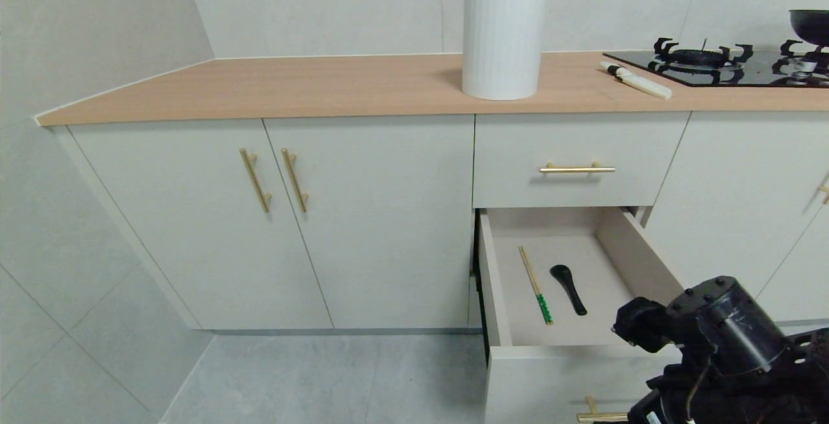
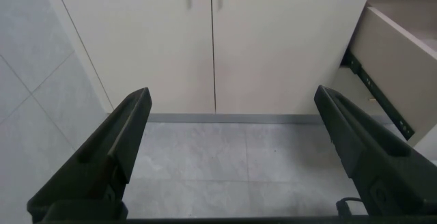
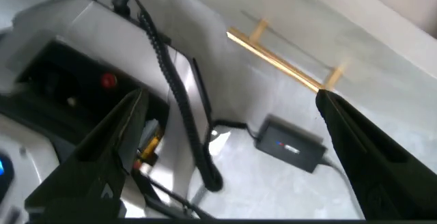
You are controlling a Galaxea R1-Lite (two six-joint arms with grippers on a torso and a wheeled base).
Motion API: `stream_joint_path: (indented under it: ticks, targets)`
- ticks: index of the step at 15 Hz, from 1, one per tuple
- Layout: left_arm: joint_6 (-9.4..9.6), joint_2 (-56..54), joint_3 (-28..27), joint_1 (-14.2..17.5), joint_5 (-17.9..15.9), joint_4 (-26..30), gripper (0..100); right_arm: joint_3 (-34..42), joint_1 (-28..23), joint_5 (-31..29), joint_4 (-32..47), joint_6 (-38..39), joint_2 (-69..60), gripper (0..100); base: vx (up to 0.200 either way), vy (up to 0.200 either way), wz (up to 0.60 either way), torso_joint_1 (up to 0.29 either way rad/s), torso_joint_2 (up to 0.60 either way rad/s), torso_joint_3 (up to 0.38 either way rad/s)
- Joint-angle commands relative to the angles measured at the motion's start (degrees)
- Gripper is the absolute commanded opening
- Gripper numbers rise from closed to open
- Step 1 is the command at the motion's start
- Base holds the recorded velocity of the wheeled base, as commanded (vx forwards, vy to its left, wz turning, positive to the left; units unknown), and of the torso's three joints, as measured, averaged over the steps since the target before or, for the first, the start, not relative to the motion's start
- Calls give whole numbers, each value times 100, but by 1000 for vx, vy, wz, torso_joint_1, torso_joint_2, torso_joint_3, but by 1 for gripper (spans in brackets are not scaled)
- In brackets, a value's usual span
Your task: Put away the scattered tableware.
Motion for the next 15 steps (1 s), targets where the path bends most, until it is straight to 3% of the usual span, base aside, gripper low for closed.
stream_joint_path:
  ticks: [1,10,15]
  targets:
    - [-1,2,0,2,2,-1,100,-67,-16,-70,-193,261,552,100,0,0,0,0,0,0]
    - [-1,2,0,2,2,-1,100,-559,-833,-641,-211,542,1044,100,0,0,0,0,0,0]
    - [-1,2,0,2,2,-1,100,-735,-886,-799,-228,858,1061,100,0,0,0,0,0,0]
